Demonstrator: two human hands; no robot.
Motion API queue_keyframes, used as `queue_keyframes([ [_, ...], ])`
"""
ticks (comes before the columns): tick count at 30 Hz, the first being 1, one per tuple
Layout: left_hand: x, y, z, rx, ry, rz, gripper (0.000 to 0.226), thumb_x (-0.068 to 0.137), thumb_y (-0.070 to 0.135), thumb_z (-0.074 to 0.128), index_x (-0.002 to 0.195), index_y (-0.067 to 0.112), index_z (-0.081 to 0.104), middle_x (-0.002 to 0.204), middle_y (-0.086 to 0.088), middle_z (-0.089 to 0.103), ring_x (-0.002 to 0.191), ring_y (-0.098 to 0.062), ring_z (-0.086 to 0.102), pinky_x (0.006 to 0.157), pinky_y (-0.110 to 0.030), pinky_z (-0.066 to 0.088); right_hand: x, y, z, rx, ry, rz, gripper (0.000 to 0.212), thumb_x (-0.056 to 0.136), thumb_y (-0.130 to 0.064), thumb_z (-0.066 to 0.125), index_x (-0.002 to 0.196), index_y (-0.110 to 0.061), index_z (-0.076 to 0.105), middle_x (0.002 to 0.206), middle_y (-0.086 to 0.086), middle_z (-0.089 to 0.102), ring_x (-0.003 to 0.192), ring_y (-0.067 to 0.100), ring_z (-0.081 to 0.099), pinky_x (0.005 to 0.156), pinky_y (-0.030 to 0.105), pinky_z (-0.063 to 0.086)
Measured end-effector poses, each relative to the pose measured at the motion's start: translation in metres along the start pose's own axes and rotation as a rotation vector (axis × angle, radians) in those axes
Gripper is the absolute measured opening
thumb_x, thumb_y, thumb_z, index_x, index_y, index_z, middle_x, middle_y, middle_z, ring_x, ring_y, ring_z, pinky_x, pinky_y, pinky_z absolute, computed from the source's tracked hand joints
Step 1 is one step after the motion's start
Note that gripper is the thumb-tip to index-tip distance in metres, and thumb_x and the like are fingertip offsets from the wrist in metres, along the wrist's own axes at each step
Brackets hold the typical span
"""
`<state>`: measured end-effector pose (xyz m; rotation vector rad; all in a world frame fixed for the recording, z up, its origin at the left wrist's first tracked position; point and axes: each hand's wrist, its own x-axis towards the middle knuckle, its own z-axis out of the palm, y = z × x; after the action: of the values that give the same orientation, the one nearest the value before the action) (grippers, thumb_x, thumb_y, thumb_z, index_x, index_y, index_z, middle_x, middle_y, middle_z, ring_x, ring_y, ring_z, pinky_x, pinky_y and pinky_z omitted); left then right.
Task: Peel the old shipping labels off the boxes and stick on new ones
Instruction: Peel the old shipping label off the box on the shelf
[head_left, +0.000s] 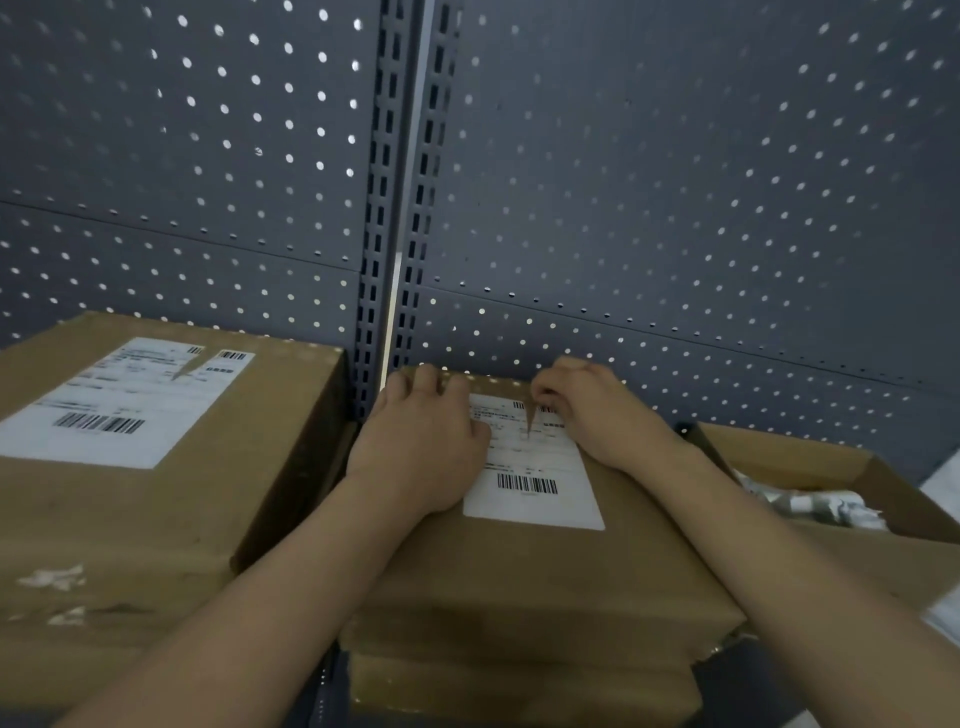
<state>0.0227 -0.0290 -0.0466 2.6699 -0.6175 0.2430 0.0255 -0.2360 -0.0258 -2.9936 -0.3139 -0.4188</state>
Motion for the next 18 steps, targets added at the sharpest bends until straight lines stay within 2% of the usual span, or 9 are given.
queue_keyframes([
  [8, -0.0001, -0.0003, -0.0039, -0.049, -0.012, -0.006, 0.045, 0.097, 0.037, 0.037, 0.138, 0.019, 0.04, 0.142, -0.007, 0.035, 0.133, -0.029, 0.027, 0.107, -0.043, 0.032, 0.0006, 0.0034, 0.0022, 0.025, 0.019, -0.018, 0.018, 0.094, 0.0, 0.048, 0.088, -0.009, 0.062, 0.091, 0.003, 0.053, 0.087, 0.022, 0.054, 0.082, 0.041, 0.049],
  [10, -0.0003, -0.0007, -0.0039, -0.065, -0.016, -0.007, 0.045, 0.097, 0.036, 0.038, 0.139, 0.021, 0.04, 0.142, -0.006, 0.036, 0.133, -0.029, 0.027, 0.107, -0.043, 0.032, -0.0002, 0.0039, 0.0028, 0.033, 0.019, -0.013, 0.018, 0.094, 0.0, 0.048, 0.087, -0.01, 0.061, 0.091, 0.003, 0.053, 0.087, 0.021, 0.054, 0.082, 0.037, 0.048],
  [14, 0.001, -0.0015, -0.0032, -0.094, -0.014, -0.008, 0.046, 0.096, 0.036, 0.039, 0.141, 0.024, 0.039, 0.142, -0.003, 0.036, 0.134, -0.027, 0.025, 0.106, -0.044, 0.033, -0.0055, 0.0036, 0.0016, 0.113, 0.065, 0.034, 0.017, 0.096, -0.003, 0.047, 0.088, -0.01, 0.06, 0.091, 0.001, 0.053, 0.086, 0.017, 0.052, 0.073, 0.017, 0.038],
  [18, 0.0016, -0.0021, -0.0034, -0.103, -0.013, -0.014, 0.045, 0.097, 0.036, 0.039, 0.141, 0.025, 0.039, 0.141, -0.002, 0.036, 0.134, -0.026, 0.024, 0.105, -0.044, 0.034, -0.0063, 0.0032, 0.0018, 0.173, 0.072, 0.059, 0.016, 0.099, -0.011, 0.049, 0.094, -0.013, 0.065, 0.096, -0.001, 0.055, 0.09, 0.013, 0.051, 0.077, 0.021, 0.038],
])
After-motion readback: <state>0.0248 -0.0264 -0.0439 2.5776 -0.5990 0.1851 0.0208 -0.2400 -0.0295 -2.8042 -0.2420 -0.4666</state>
